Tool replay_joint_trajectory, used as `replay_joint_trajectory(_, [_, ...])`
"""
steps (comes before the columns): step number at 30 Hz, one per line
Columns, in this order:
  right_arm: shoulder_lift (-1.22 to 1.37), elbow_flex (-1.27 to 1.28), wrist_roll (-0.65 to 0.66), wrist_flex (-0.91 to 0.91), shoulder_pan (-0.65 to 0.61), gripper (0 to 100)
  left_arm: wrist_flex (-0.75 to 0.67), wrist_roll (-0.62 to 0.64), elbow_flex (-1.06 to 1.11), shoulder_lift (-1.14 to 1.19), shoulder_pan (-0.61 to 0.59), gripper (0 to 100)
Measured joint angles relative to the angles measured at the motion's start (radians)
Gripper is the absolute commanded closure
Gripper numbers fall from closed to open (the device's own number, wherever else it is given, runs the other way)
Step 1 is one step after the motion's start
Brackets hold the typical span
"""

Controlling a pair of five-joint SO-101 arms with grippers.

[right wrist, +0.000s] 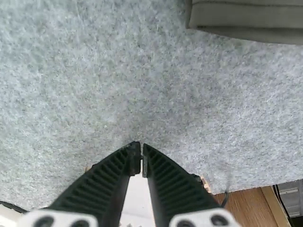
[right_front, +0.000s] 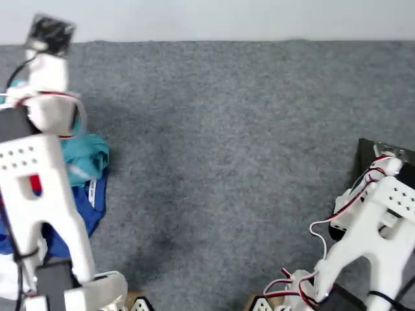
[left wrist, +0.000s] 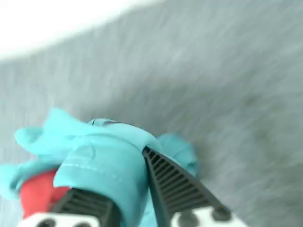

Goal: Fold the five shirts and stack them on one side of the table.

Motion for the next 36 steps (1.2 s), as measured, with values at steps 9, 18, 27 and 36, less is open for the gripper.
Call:
replay_joint_trajectory(9, [0.000, 0.000, 0.000, 0.000, 0.000, 99.0, -0.044, 0.120, -0.012, -0.114, 0.428, 99])
replay_joint_trajectory(18, [0.000, -0.018, 0.000, 0.000, 0.000, 99.0, 0.086, 0.101, 0.028, -0.117, 0.750, 99])
replay_joint_trajectory(27, [0.000, -0.144, 0.055, 0.000, -0.068, 98.9, 0.170, 0.034, 0.301, -0.123, 0.829, 99])
replay_joint_trajectory(36, [0.000, -0.153, 0.071, 0.000, -0.110, 99.0, 0.272, -0.120, 0.462, -0.324, 0.715, 99])
